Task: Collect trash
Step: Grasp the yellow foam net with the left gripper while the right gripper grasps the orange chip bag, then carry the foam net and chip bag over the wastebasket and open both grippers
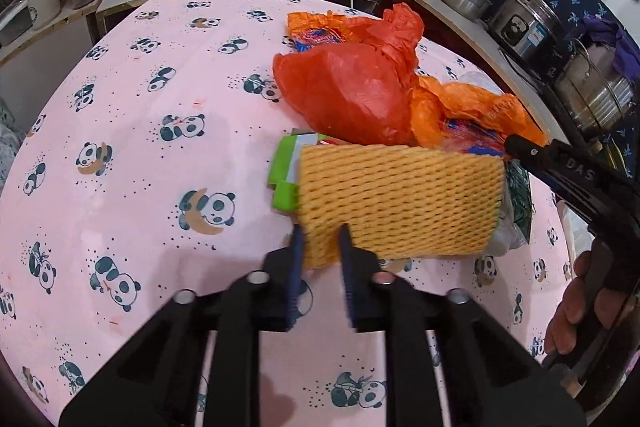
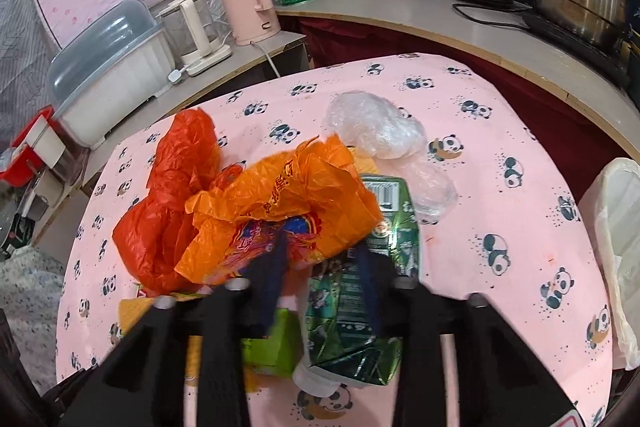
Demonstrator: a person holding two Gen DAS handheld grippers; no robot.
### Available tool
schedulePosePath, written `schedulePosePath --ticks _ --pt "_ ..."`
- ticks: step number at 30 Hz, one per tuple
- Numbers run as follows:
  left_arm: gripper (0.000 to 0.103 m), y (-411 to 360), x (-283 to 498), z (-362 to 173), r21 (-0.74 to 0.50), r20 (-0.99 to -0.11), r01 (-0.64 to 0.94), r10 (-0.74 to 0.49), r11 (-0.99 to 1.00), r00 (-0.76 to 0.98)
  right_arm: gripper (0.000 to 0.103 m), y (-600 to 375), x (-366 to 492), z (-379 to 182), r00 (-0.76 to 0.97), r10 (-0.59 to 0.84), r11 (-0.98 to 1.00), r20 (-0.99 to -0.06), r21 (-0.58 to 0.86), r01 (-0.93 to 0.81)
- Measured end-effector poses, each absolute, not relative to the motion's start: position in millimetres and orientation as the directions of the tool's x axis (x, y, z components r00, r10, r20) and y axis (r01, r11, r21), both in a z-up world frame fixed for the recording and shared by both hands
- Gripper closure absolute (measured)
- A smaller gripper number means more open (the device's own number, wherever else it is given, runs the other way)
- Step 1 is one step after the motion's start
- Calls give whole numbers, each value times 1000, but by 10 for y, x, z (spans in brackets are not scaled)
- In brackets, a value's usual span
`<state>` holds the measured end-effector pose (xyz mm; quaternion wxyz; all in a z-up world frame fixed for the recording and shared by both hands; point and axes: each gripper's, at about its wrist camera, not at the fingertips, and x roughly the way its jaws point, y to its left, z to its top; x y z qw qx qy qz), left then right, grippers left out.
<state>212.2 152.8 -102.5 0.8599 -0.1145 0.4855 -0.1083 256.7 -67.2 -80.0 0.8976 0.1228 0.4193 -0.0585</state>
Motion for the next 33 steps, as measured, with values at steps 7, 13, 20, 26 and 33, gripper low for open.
schedulePosePath --ticks 7,13,20,26,33 --pt "96 1426 1977 -813 -288 -780 128 -310 949 544 99 -642 2398 -571 694 3 967 -720 179 182" --pt "97 1294 1835 -562 -285 -750 167 -328 944 574 100 -762 2157 -175 755 -23 965 -655 182 187" --pt "97 1025 1655 -231 -262 -710 232 -350 937 611 100 -1049 1812 192 805 -61 955 -591 201 220" --pt "97 670 1482 85 -241 -669 300 -382 923 638 100 -1393 1469 394 827 -104 937 -553 224 268" --pt "97 185 1294 395 -211 -627 378 -422 901 655 100 -1932 1043 580 837 -193 905 -512 237 354"
